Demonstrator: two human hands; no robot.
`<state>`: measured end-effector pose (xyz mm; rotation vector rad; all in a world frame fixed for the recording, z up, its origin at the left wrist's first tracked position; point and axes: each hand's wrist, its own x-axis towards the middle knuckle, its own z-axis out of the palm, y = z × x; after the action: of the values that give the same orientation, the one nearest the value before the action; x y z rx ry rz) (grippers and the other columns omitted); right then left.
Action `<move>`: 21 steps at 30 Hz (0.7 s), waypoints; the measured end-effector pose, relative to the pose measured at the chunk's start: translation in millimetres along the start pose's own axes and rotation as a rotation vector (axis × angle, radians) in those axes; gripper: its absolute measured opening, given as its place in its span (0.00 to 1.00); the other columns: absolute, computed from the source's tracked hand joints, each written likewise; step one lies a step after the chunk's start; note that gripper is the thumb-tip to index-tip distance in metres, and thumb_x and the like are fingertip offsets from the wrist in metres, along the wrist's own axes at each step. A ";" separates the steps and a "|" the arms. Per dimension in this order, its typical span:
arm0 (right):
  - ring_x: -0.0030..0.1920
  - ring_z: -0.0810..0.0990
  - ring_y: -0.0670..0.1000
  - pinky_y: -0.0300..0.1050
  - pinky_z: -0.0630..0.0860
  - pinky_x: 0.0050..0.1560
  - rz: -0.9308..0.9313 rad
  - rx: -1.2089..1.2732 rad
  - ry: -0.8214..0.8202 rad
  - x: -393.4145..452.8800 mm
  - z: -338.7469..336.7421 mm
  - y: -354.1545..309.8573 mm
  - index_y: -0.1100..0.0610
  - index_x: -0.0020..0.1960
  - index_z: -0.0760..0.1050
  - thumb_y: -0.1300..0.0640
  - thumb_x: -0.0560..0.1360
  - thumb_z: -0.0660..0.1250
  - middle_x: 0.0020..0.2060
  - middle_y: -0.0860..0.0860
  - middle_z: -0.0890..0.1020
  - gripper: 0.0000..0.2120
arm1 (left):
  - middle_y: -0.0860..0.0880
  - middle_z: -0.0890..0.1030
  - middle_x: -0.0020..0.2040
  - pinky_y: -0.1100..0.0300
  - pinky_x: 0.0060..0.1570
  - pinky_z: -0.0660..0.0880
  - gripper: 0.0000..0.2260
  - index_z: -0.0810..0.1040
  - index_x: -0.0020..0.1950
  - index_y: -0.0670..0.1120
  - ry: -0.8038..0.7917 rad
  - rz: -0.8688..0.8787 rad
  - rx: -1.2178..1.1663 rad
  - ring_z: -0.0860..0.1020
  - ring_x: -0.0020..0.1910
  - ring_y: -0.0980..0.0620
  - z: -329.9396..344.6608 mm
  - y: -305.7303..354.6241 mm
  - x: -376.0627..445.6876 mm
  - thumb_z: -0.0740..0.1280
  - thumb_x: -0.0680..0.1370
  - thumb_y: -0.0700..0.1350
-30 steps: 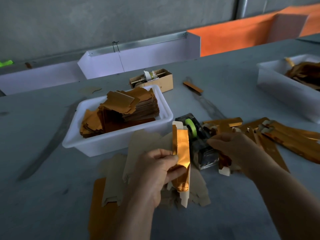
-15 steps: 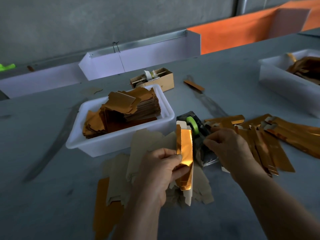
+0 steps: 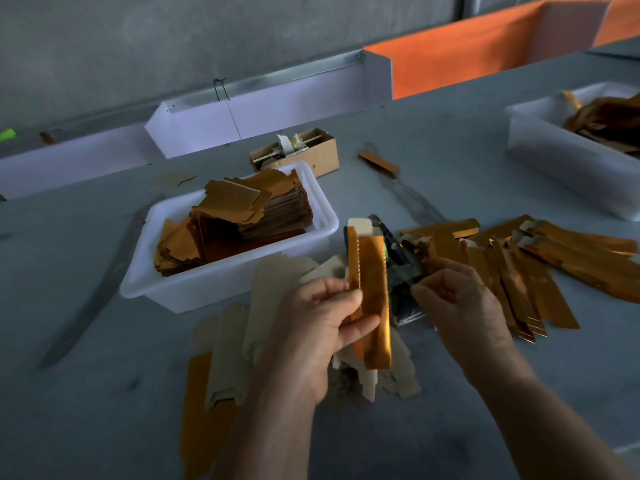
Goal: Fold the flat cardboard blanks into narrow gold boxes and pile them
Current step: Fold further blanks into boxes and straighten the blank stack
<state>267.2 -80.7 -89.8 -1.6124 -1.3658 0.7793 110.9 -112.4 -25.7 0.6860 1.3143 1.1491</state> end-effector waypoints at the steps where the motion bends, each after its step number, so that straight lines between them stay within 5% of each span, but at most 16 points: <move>1: 0.56 0.72 0.46 0.44 0.73 0.51 -0.002 -0.014 0.001 0.1 0.9 1.9 0.51 0.37 0.76 0.56 0.74 0.68 0.64 0.47 0.71 0.07 | 0.39 0.83 0.46 0.62 0.34 0.80 0.04 0.79 0.43 0.39 -0.029 0.008 0.016 0.84 0.38 0.49 4.7 2.3 0.3 0.67 0.75 0.33; 11: 0.56 0.75 0.48 0.51 0.76 0.56 -0.022 0.073 0.021 -4.9 5.0 6.1 0.47 0.46 0.78 0.55 0.73 0.70 0.55 0.42 0.73 0.03 | 0.43 0.81 0.42 0.67 0.31 0.78 0.02 0.78 0.47 0.42 -0.138 0.008 0.264 0.80 0.30 0.55 46.2 -2.2 27.6 0.67 0.77 0.36; 18: 0.54 0.76 0.45 0.43 0.75 0.55 -0.041 0.076 0.025 -4.3 5.9 11.3 0.47 0.43 0.75 0.56 0.75 0.68 0.55 0.43 0.74 0.05 | 0.38 0.80 0.46 0.67 0.28 0.76 0.01 0.77 0.47 0.38 -0.130 -0.058 0.159 0.80 0.33 0.52 43.1 -11.9 34.2 0.66 0.76 0.34; 21: 0.50 0.74 0.43 0.27 0.72 0.47 -0.109 -0.031 0.051 -1.1 4.6 10.6 0.55 0.45 0.79 0.58 0.75 0.68 0.54 0.45 0.74 0.01 | 0.40 0.80 0.45 0.67 0.29 0.77 0.01 0.78 0.47 0.38 -0.126 -0.064 0.167 0.81 0.32 0.53 43.9 -10.2 36.3 0.67 0.76 0.34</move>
<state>267.6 -81.1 -101.4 -1.5573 -1.4230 0.6505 151.0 -73.4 -40.4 0.8187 1.3248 0.9364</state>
